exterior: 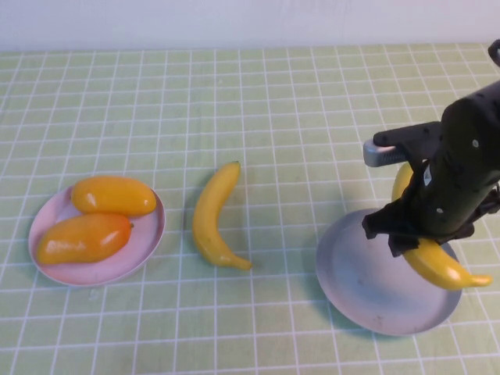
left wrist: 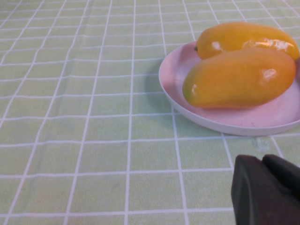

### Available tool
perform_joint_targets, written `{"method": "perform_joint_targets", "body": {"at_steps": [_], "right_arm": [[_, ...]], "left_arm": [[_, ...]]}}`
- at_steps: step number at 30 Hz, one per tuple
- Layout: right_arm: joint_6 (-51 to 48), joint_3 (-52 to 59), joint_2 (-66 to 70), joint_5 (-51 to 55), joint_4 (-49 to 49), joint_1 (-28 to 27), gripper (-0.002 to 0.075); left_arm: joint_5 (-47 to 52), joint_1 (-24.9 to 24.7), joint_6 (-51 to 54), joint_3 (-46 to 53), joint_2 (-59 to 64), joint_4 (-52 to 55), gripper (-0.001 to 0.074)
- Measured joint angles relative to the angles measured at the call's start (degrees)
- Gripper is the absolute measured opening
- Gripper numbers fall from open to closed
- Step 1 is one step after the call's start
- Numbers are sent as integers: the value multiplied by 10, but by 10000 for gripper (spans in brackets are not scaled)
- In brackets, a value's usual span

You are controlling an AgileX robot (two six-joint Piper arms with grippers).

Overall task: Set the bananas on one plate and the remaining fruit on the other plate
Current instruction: Put another type of fruit in the right plate

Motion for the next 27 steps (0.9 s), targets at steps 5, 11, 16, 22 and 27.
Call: {"method": "perform_joint_targets", "body": {"at_steps": [5,11,16,22,27], "right_arm": [[-1,11,29,-27,21,-7,316],[-18,11,68,-32,49,-7,316],[-28,11,72,-32,60,-7,407],[-22,10,70,-11,51,-7,629],[-16,-32,38,13,46,4,623]], "left_arm": [[0,0,0,0,0,0,4],[0,0,0,0,0,0,4],[0,0,0,0,0,0,4],[0,0,0,0,0,0,4],[0,0,0,0,0,0,4]]}}
